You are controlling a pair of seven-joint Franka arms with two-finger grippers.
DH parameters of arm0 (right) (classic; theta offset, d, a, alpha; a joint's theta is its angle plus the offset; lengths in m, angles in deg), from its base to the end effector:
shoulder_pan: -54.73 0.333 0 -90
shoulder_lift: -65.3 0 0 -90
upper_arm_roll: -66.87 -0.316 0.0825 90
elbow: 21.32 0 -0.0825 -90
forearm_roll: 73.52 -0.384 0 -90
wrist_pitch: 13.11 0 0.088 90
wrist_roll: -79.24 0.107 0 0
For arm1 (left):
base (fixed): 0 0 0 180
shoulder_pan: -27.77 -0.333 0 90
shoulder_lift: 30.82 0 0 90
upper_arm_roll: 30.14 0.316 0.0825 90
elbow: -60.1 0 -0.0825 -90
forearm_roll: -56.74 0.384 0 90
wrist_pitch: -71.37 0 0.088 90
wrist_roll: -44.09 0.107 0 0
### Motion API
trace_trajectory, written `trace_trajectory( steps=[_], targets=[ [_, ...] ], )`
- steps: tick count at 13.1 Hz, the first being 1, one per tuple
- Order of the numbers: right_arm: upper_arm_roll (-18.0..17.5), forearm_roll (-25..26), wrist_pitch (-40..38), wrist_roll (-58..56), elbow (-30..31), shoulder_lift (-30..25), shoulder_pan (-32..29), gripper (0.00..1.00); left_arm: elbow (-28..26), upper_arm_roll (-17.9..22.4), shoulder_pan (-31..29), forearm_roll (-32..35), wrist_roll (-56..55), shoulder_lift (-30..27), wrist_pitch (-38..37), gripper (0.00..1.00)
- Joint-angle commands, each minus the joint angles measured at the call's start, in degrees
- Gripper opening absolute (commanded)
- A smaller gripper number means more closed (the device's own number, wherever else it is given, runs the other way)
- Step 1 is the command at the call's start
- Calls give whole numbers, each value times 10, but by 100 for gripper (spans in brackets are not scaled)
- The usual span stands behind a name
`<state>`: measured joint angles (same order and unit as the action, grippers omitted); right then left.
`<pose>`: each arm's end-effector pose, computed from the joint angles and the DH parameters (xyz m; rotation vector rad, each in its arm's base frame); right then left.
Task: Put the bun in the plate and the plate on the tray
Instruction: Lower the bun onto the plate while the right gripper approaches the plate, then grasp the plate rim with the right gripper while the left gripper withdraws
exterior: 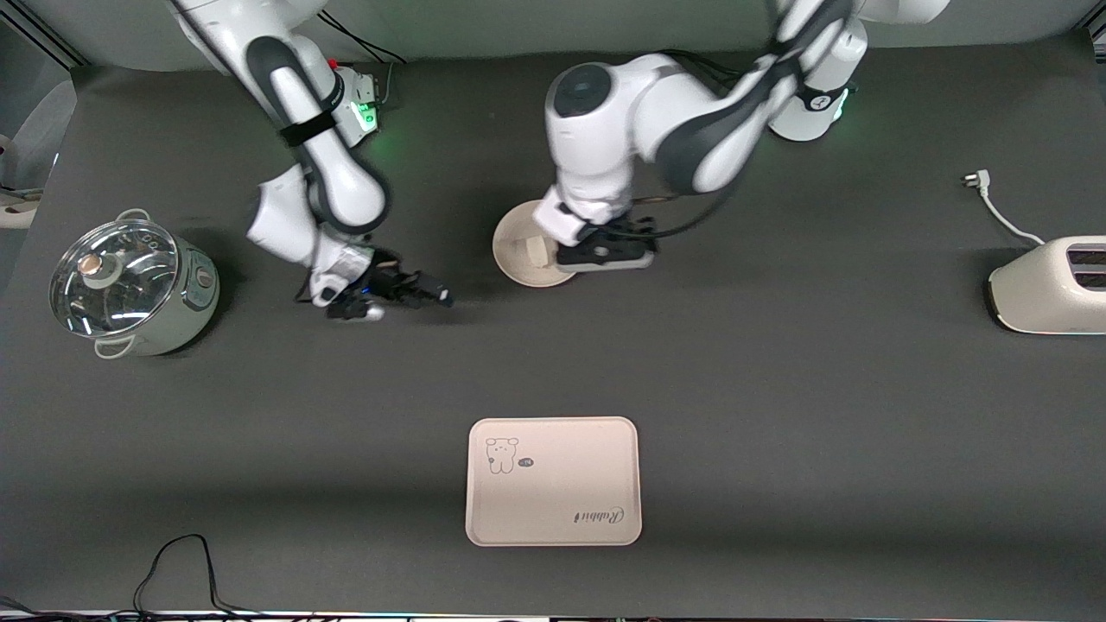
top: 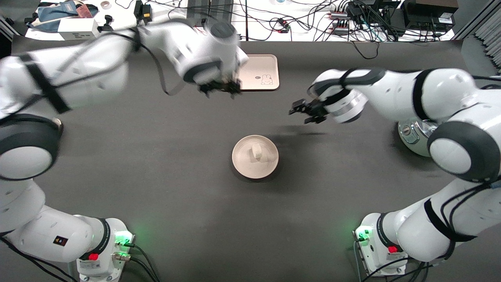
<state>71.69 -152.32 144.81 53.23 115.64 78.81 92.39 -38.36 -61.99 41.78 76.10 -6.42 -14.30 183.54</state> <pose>0.4321 0.2293 0.2176 -2.5698 0.3121 -0.1068 0.4755 -0.4182 0.4391 -3.0284 0.0438 -0.1839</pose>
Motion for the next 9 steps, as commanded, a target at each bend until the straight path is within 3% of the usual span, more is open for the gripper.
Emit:
trace_trajectory(
  steps=[1, 5, 9],
  targets=[
    [7, -91, 67, -12, 10, -1, 100, 100, -21, -6, -89, -58, 131, -76, -33, 98],
    [7, -157, 135, -13, 9, 25, 176, 98, -23, -2, -216, -116, 252, -151, -99, 98],
    [6, -166, 155, -21, 9, 43, 196, 95, -23, -2, -318, -176, 377, -172, -115, 99]
  ],
)
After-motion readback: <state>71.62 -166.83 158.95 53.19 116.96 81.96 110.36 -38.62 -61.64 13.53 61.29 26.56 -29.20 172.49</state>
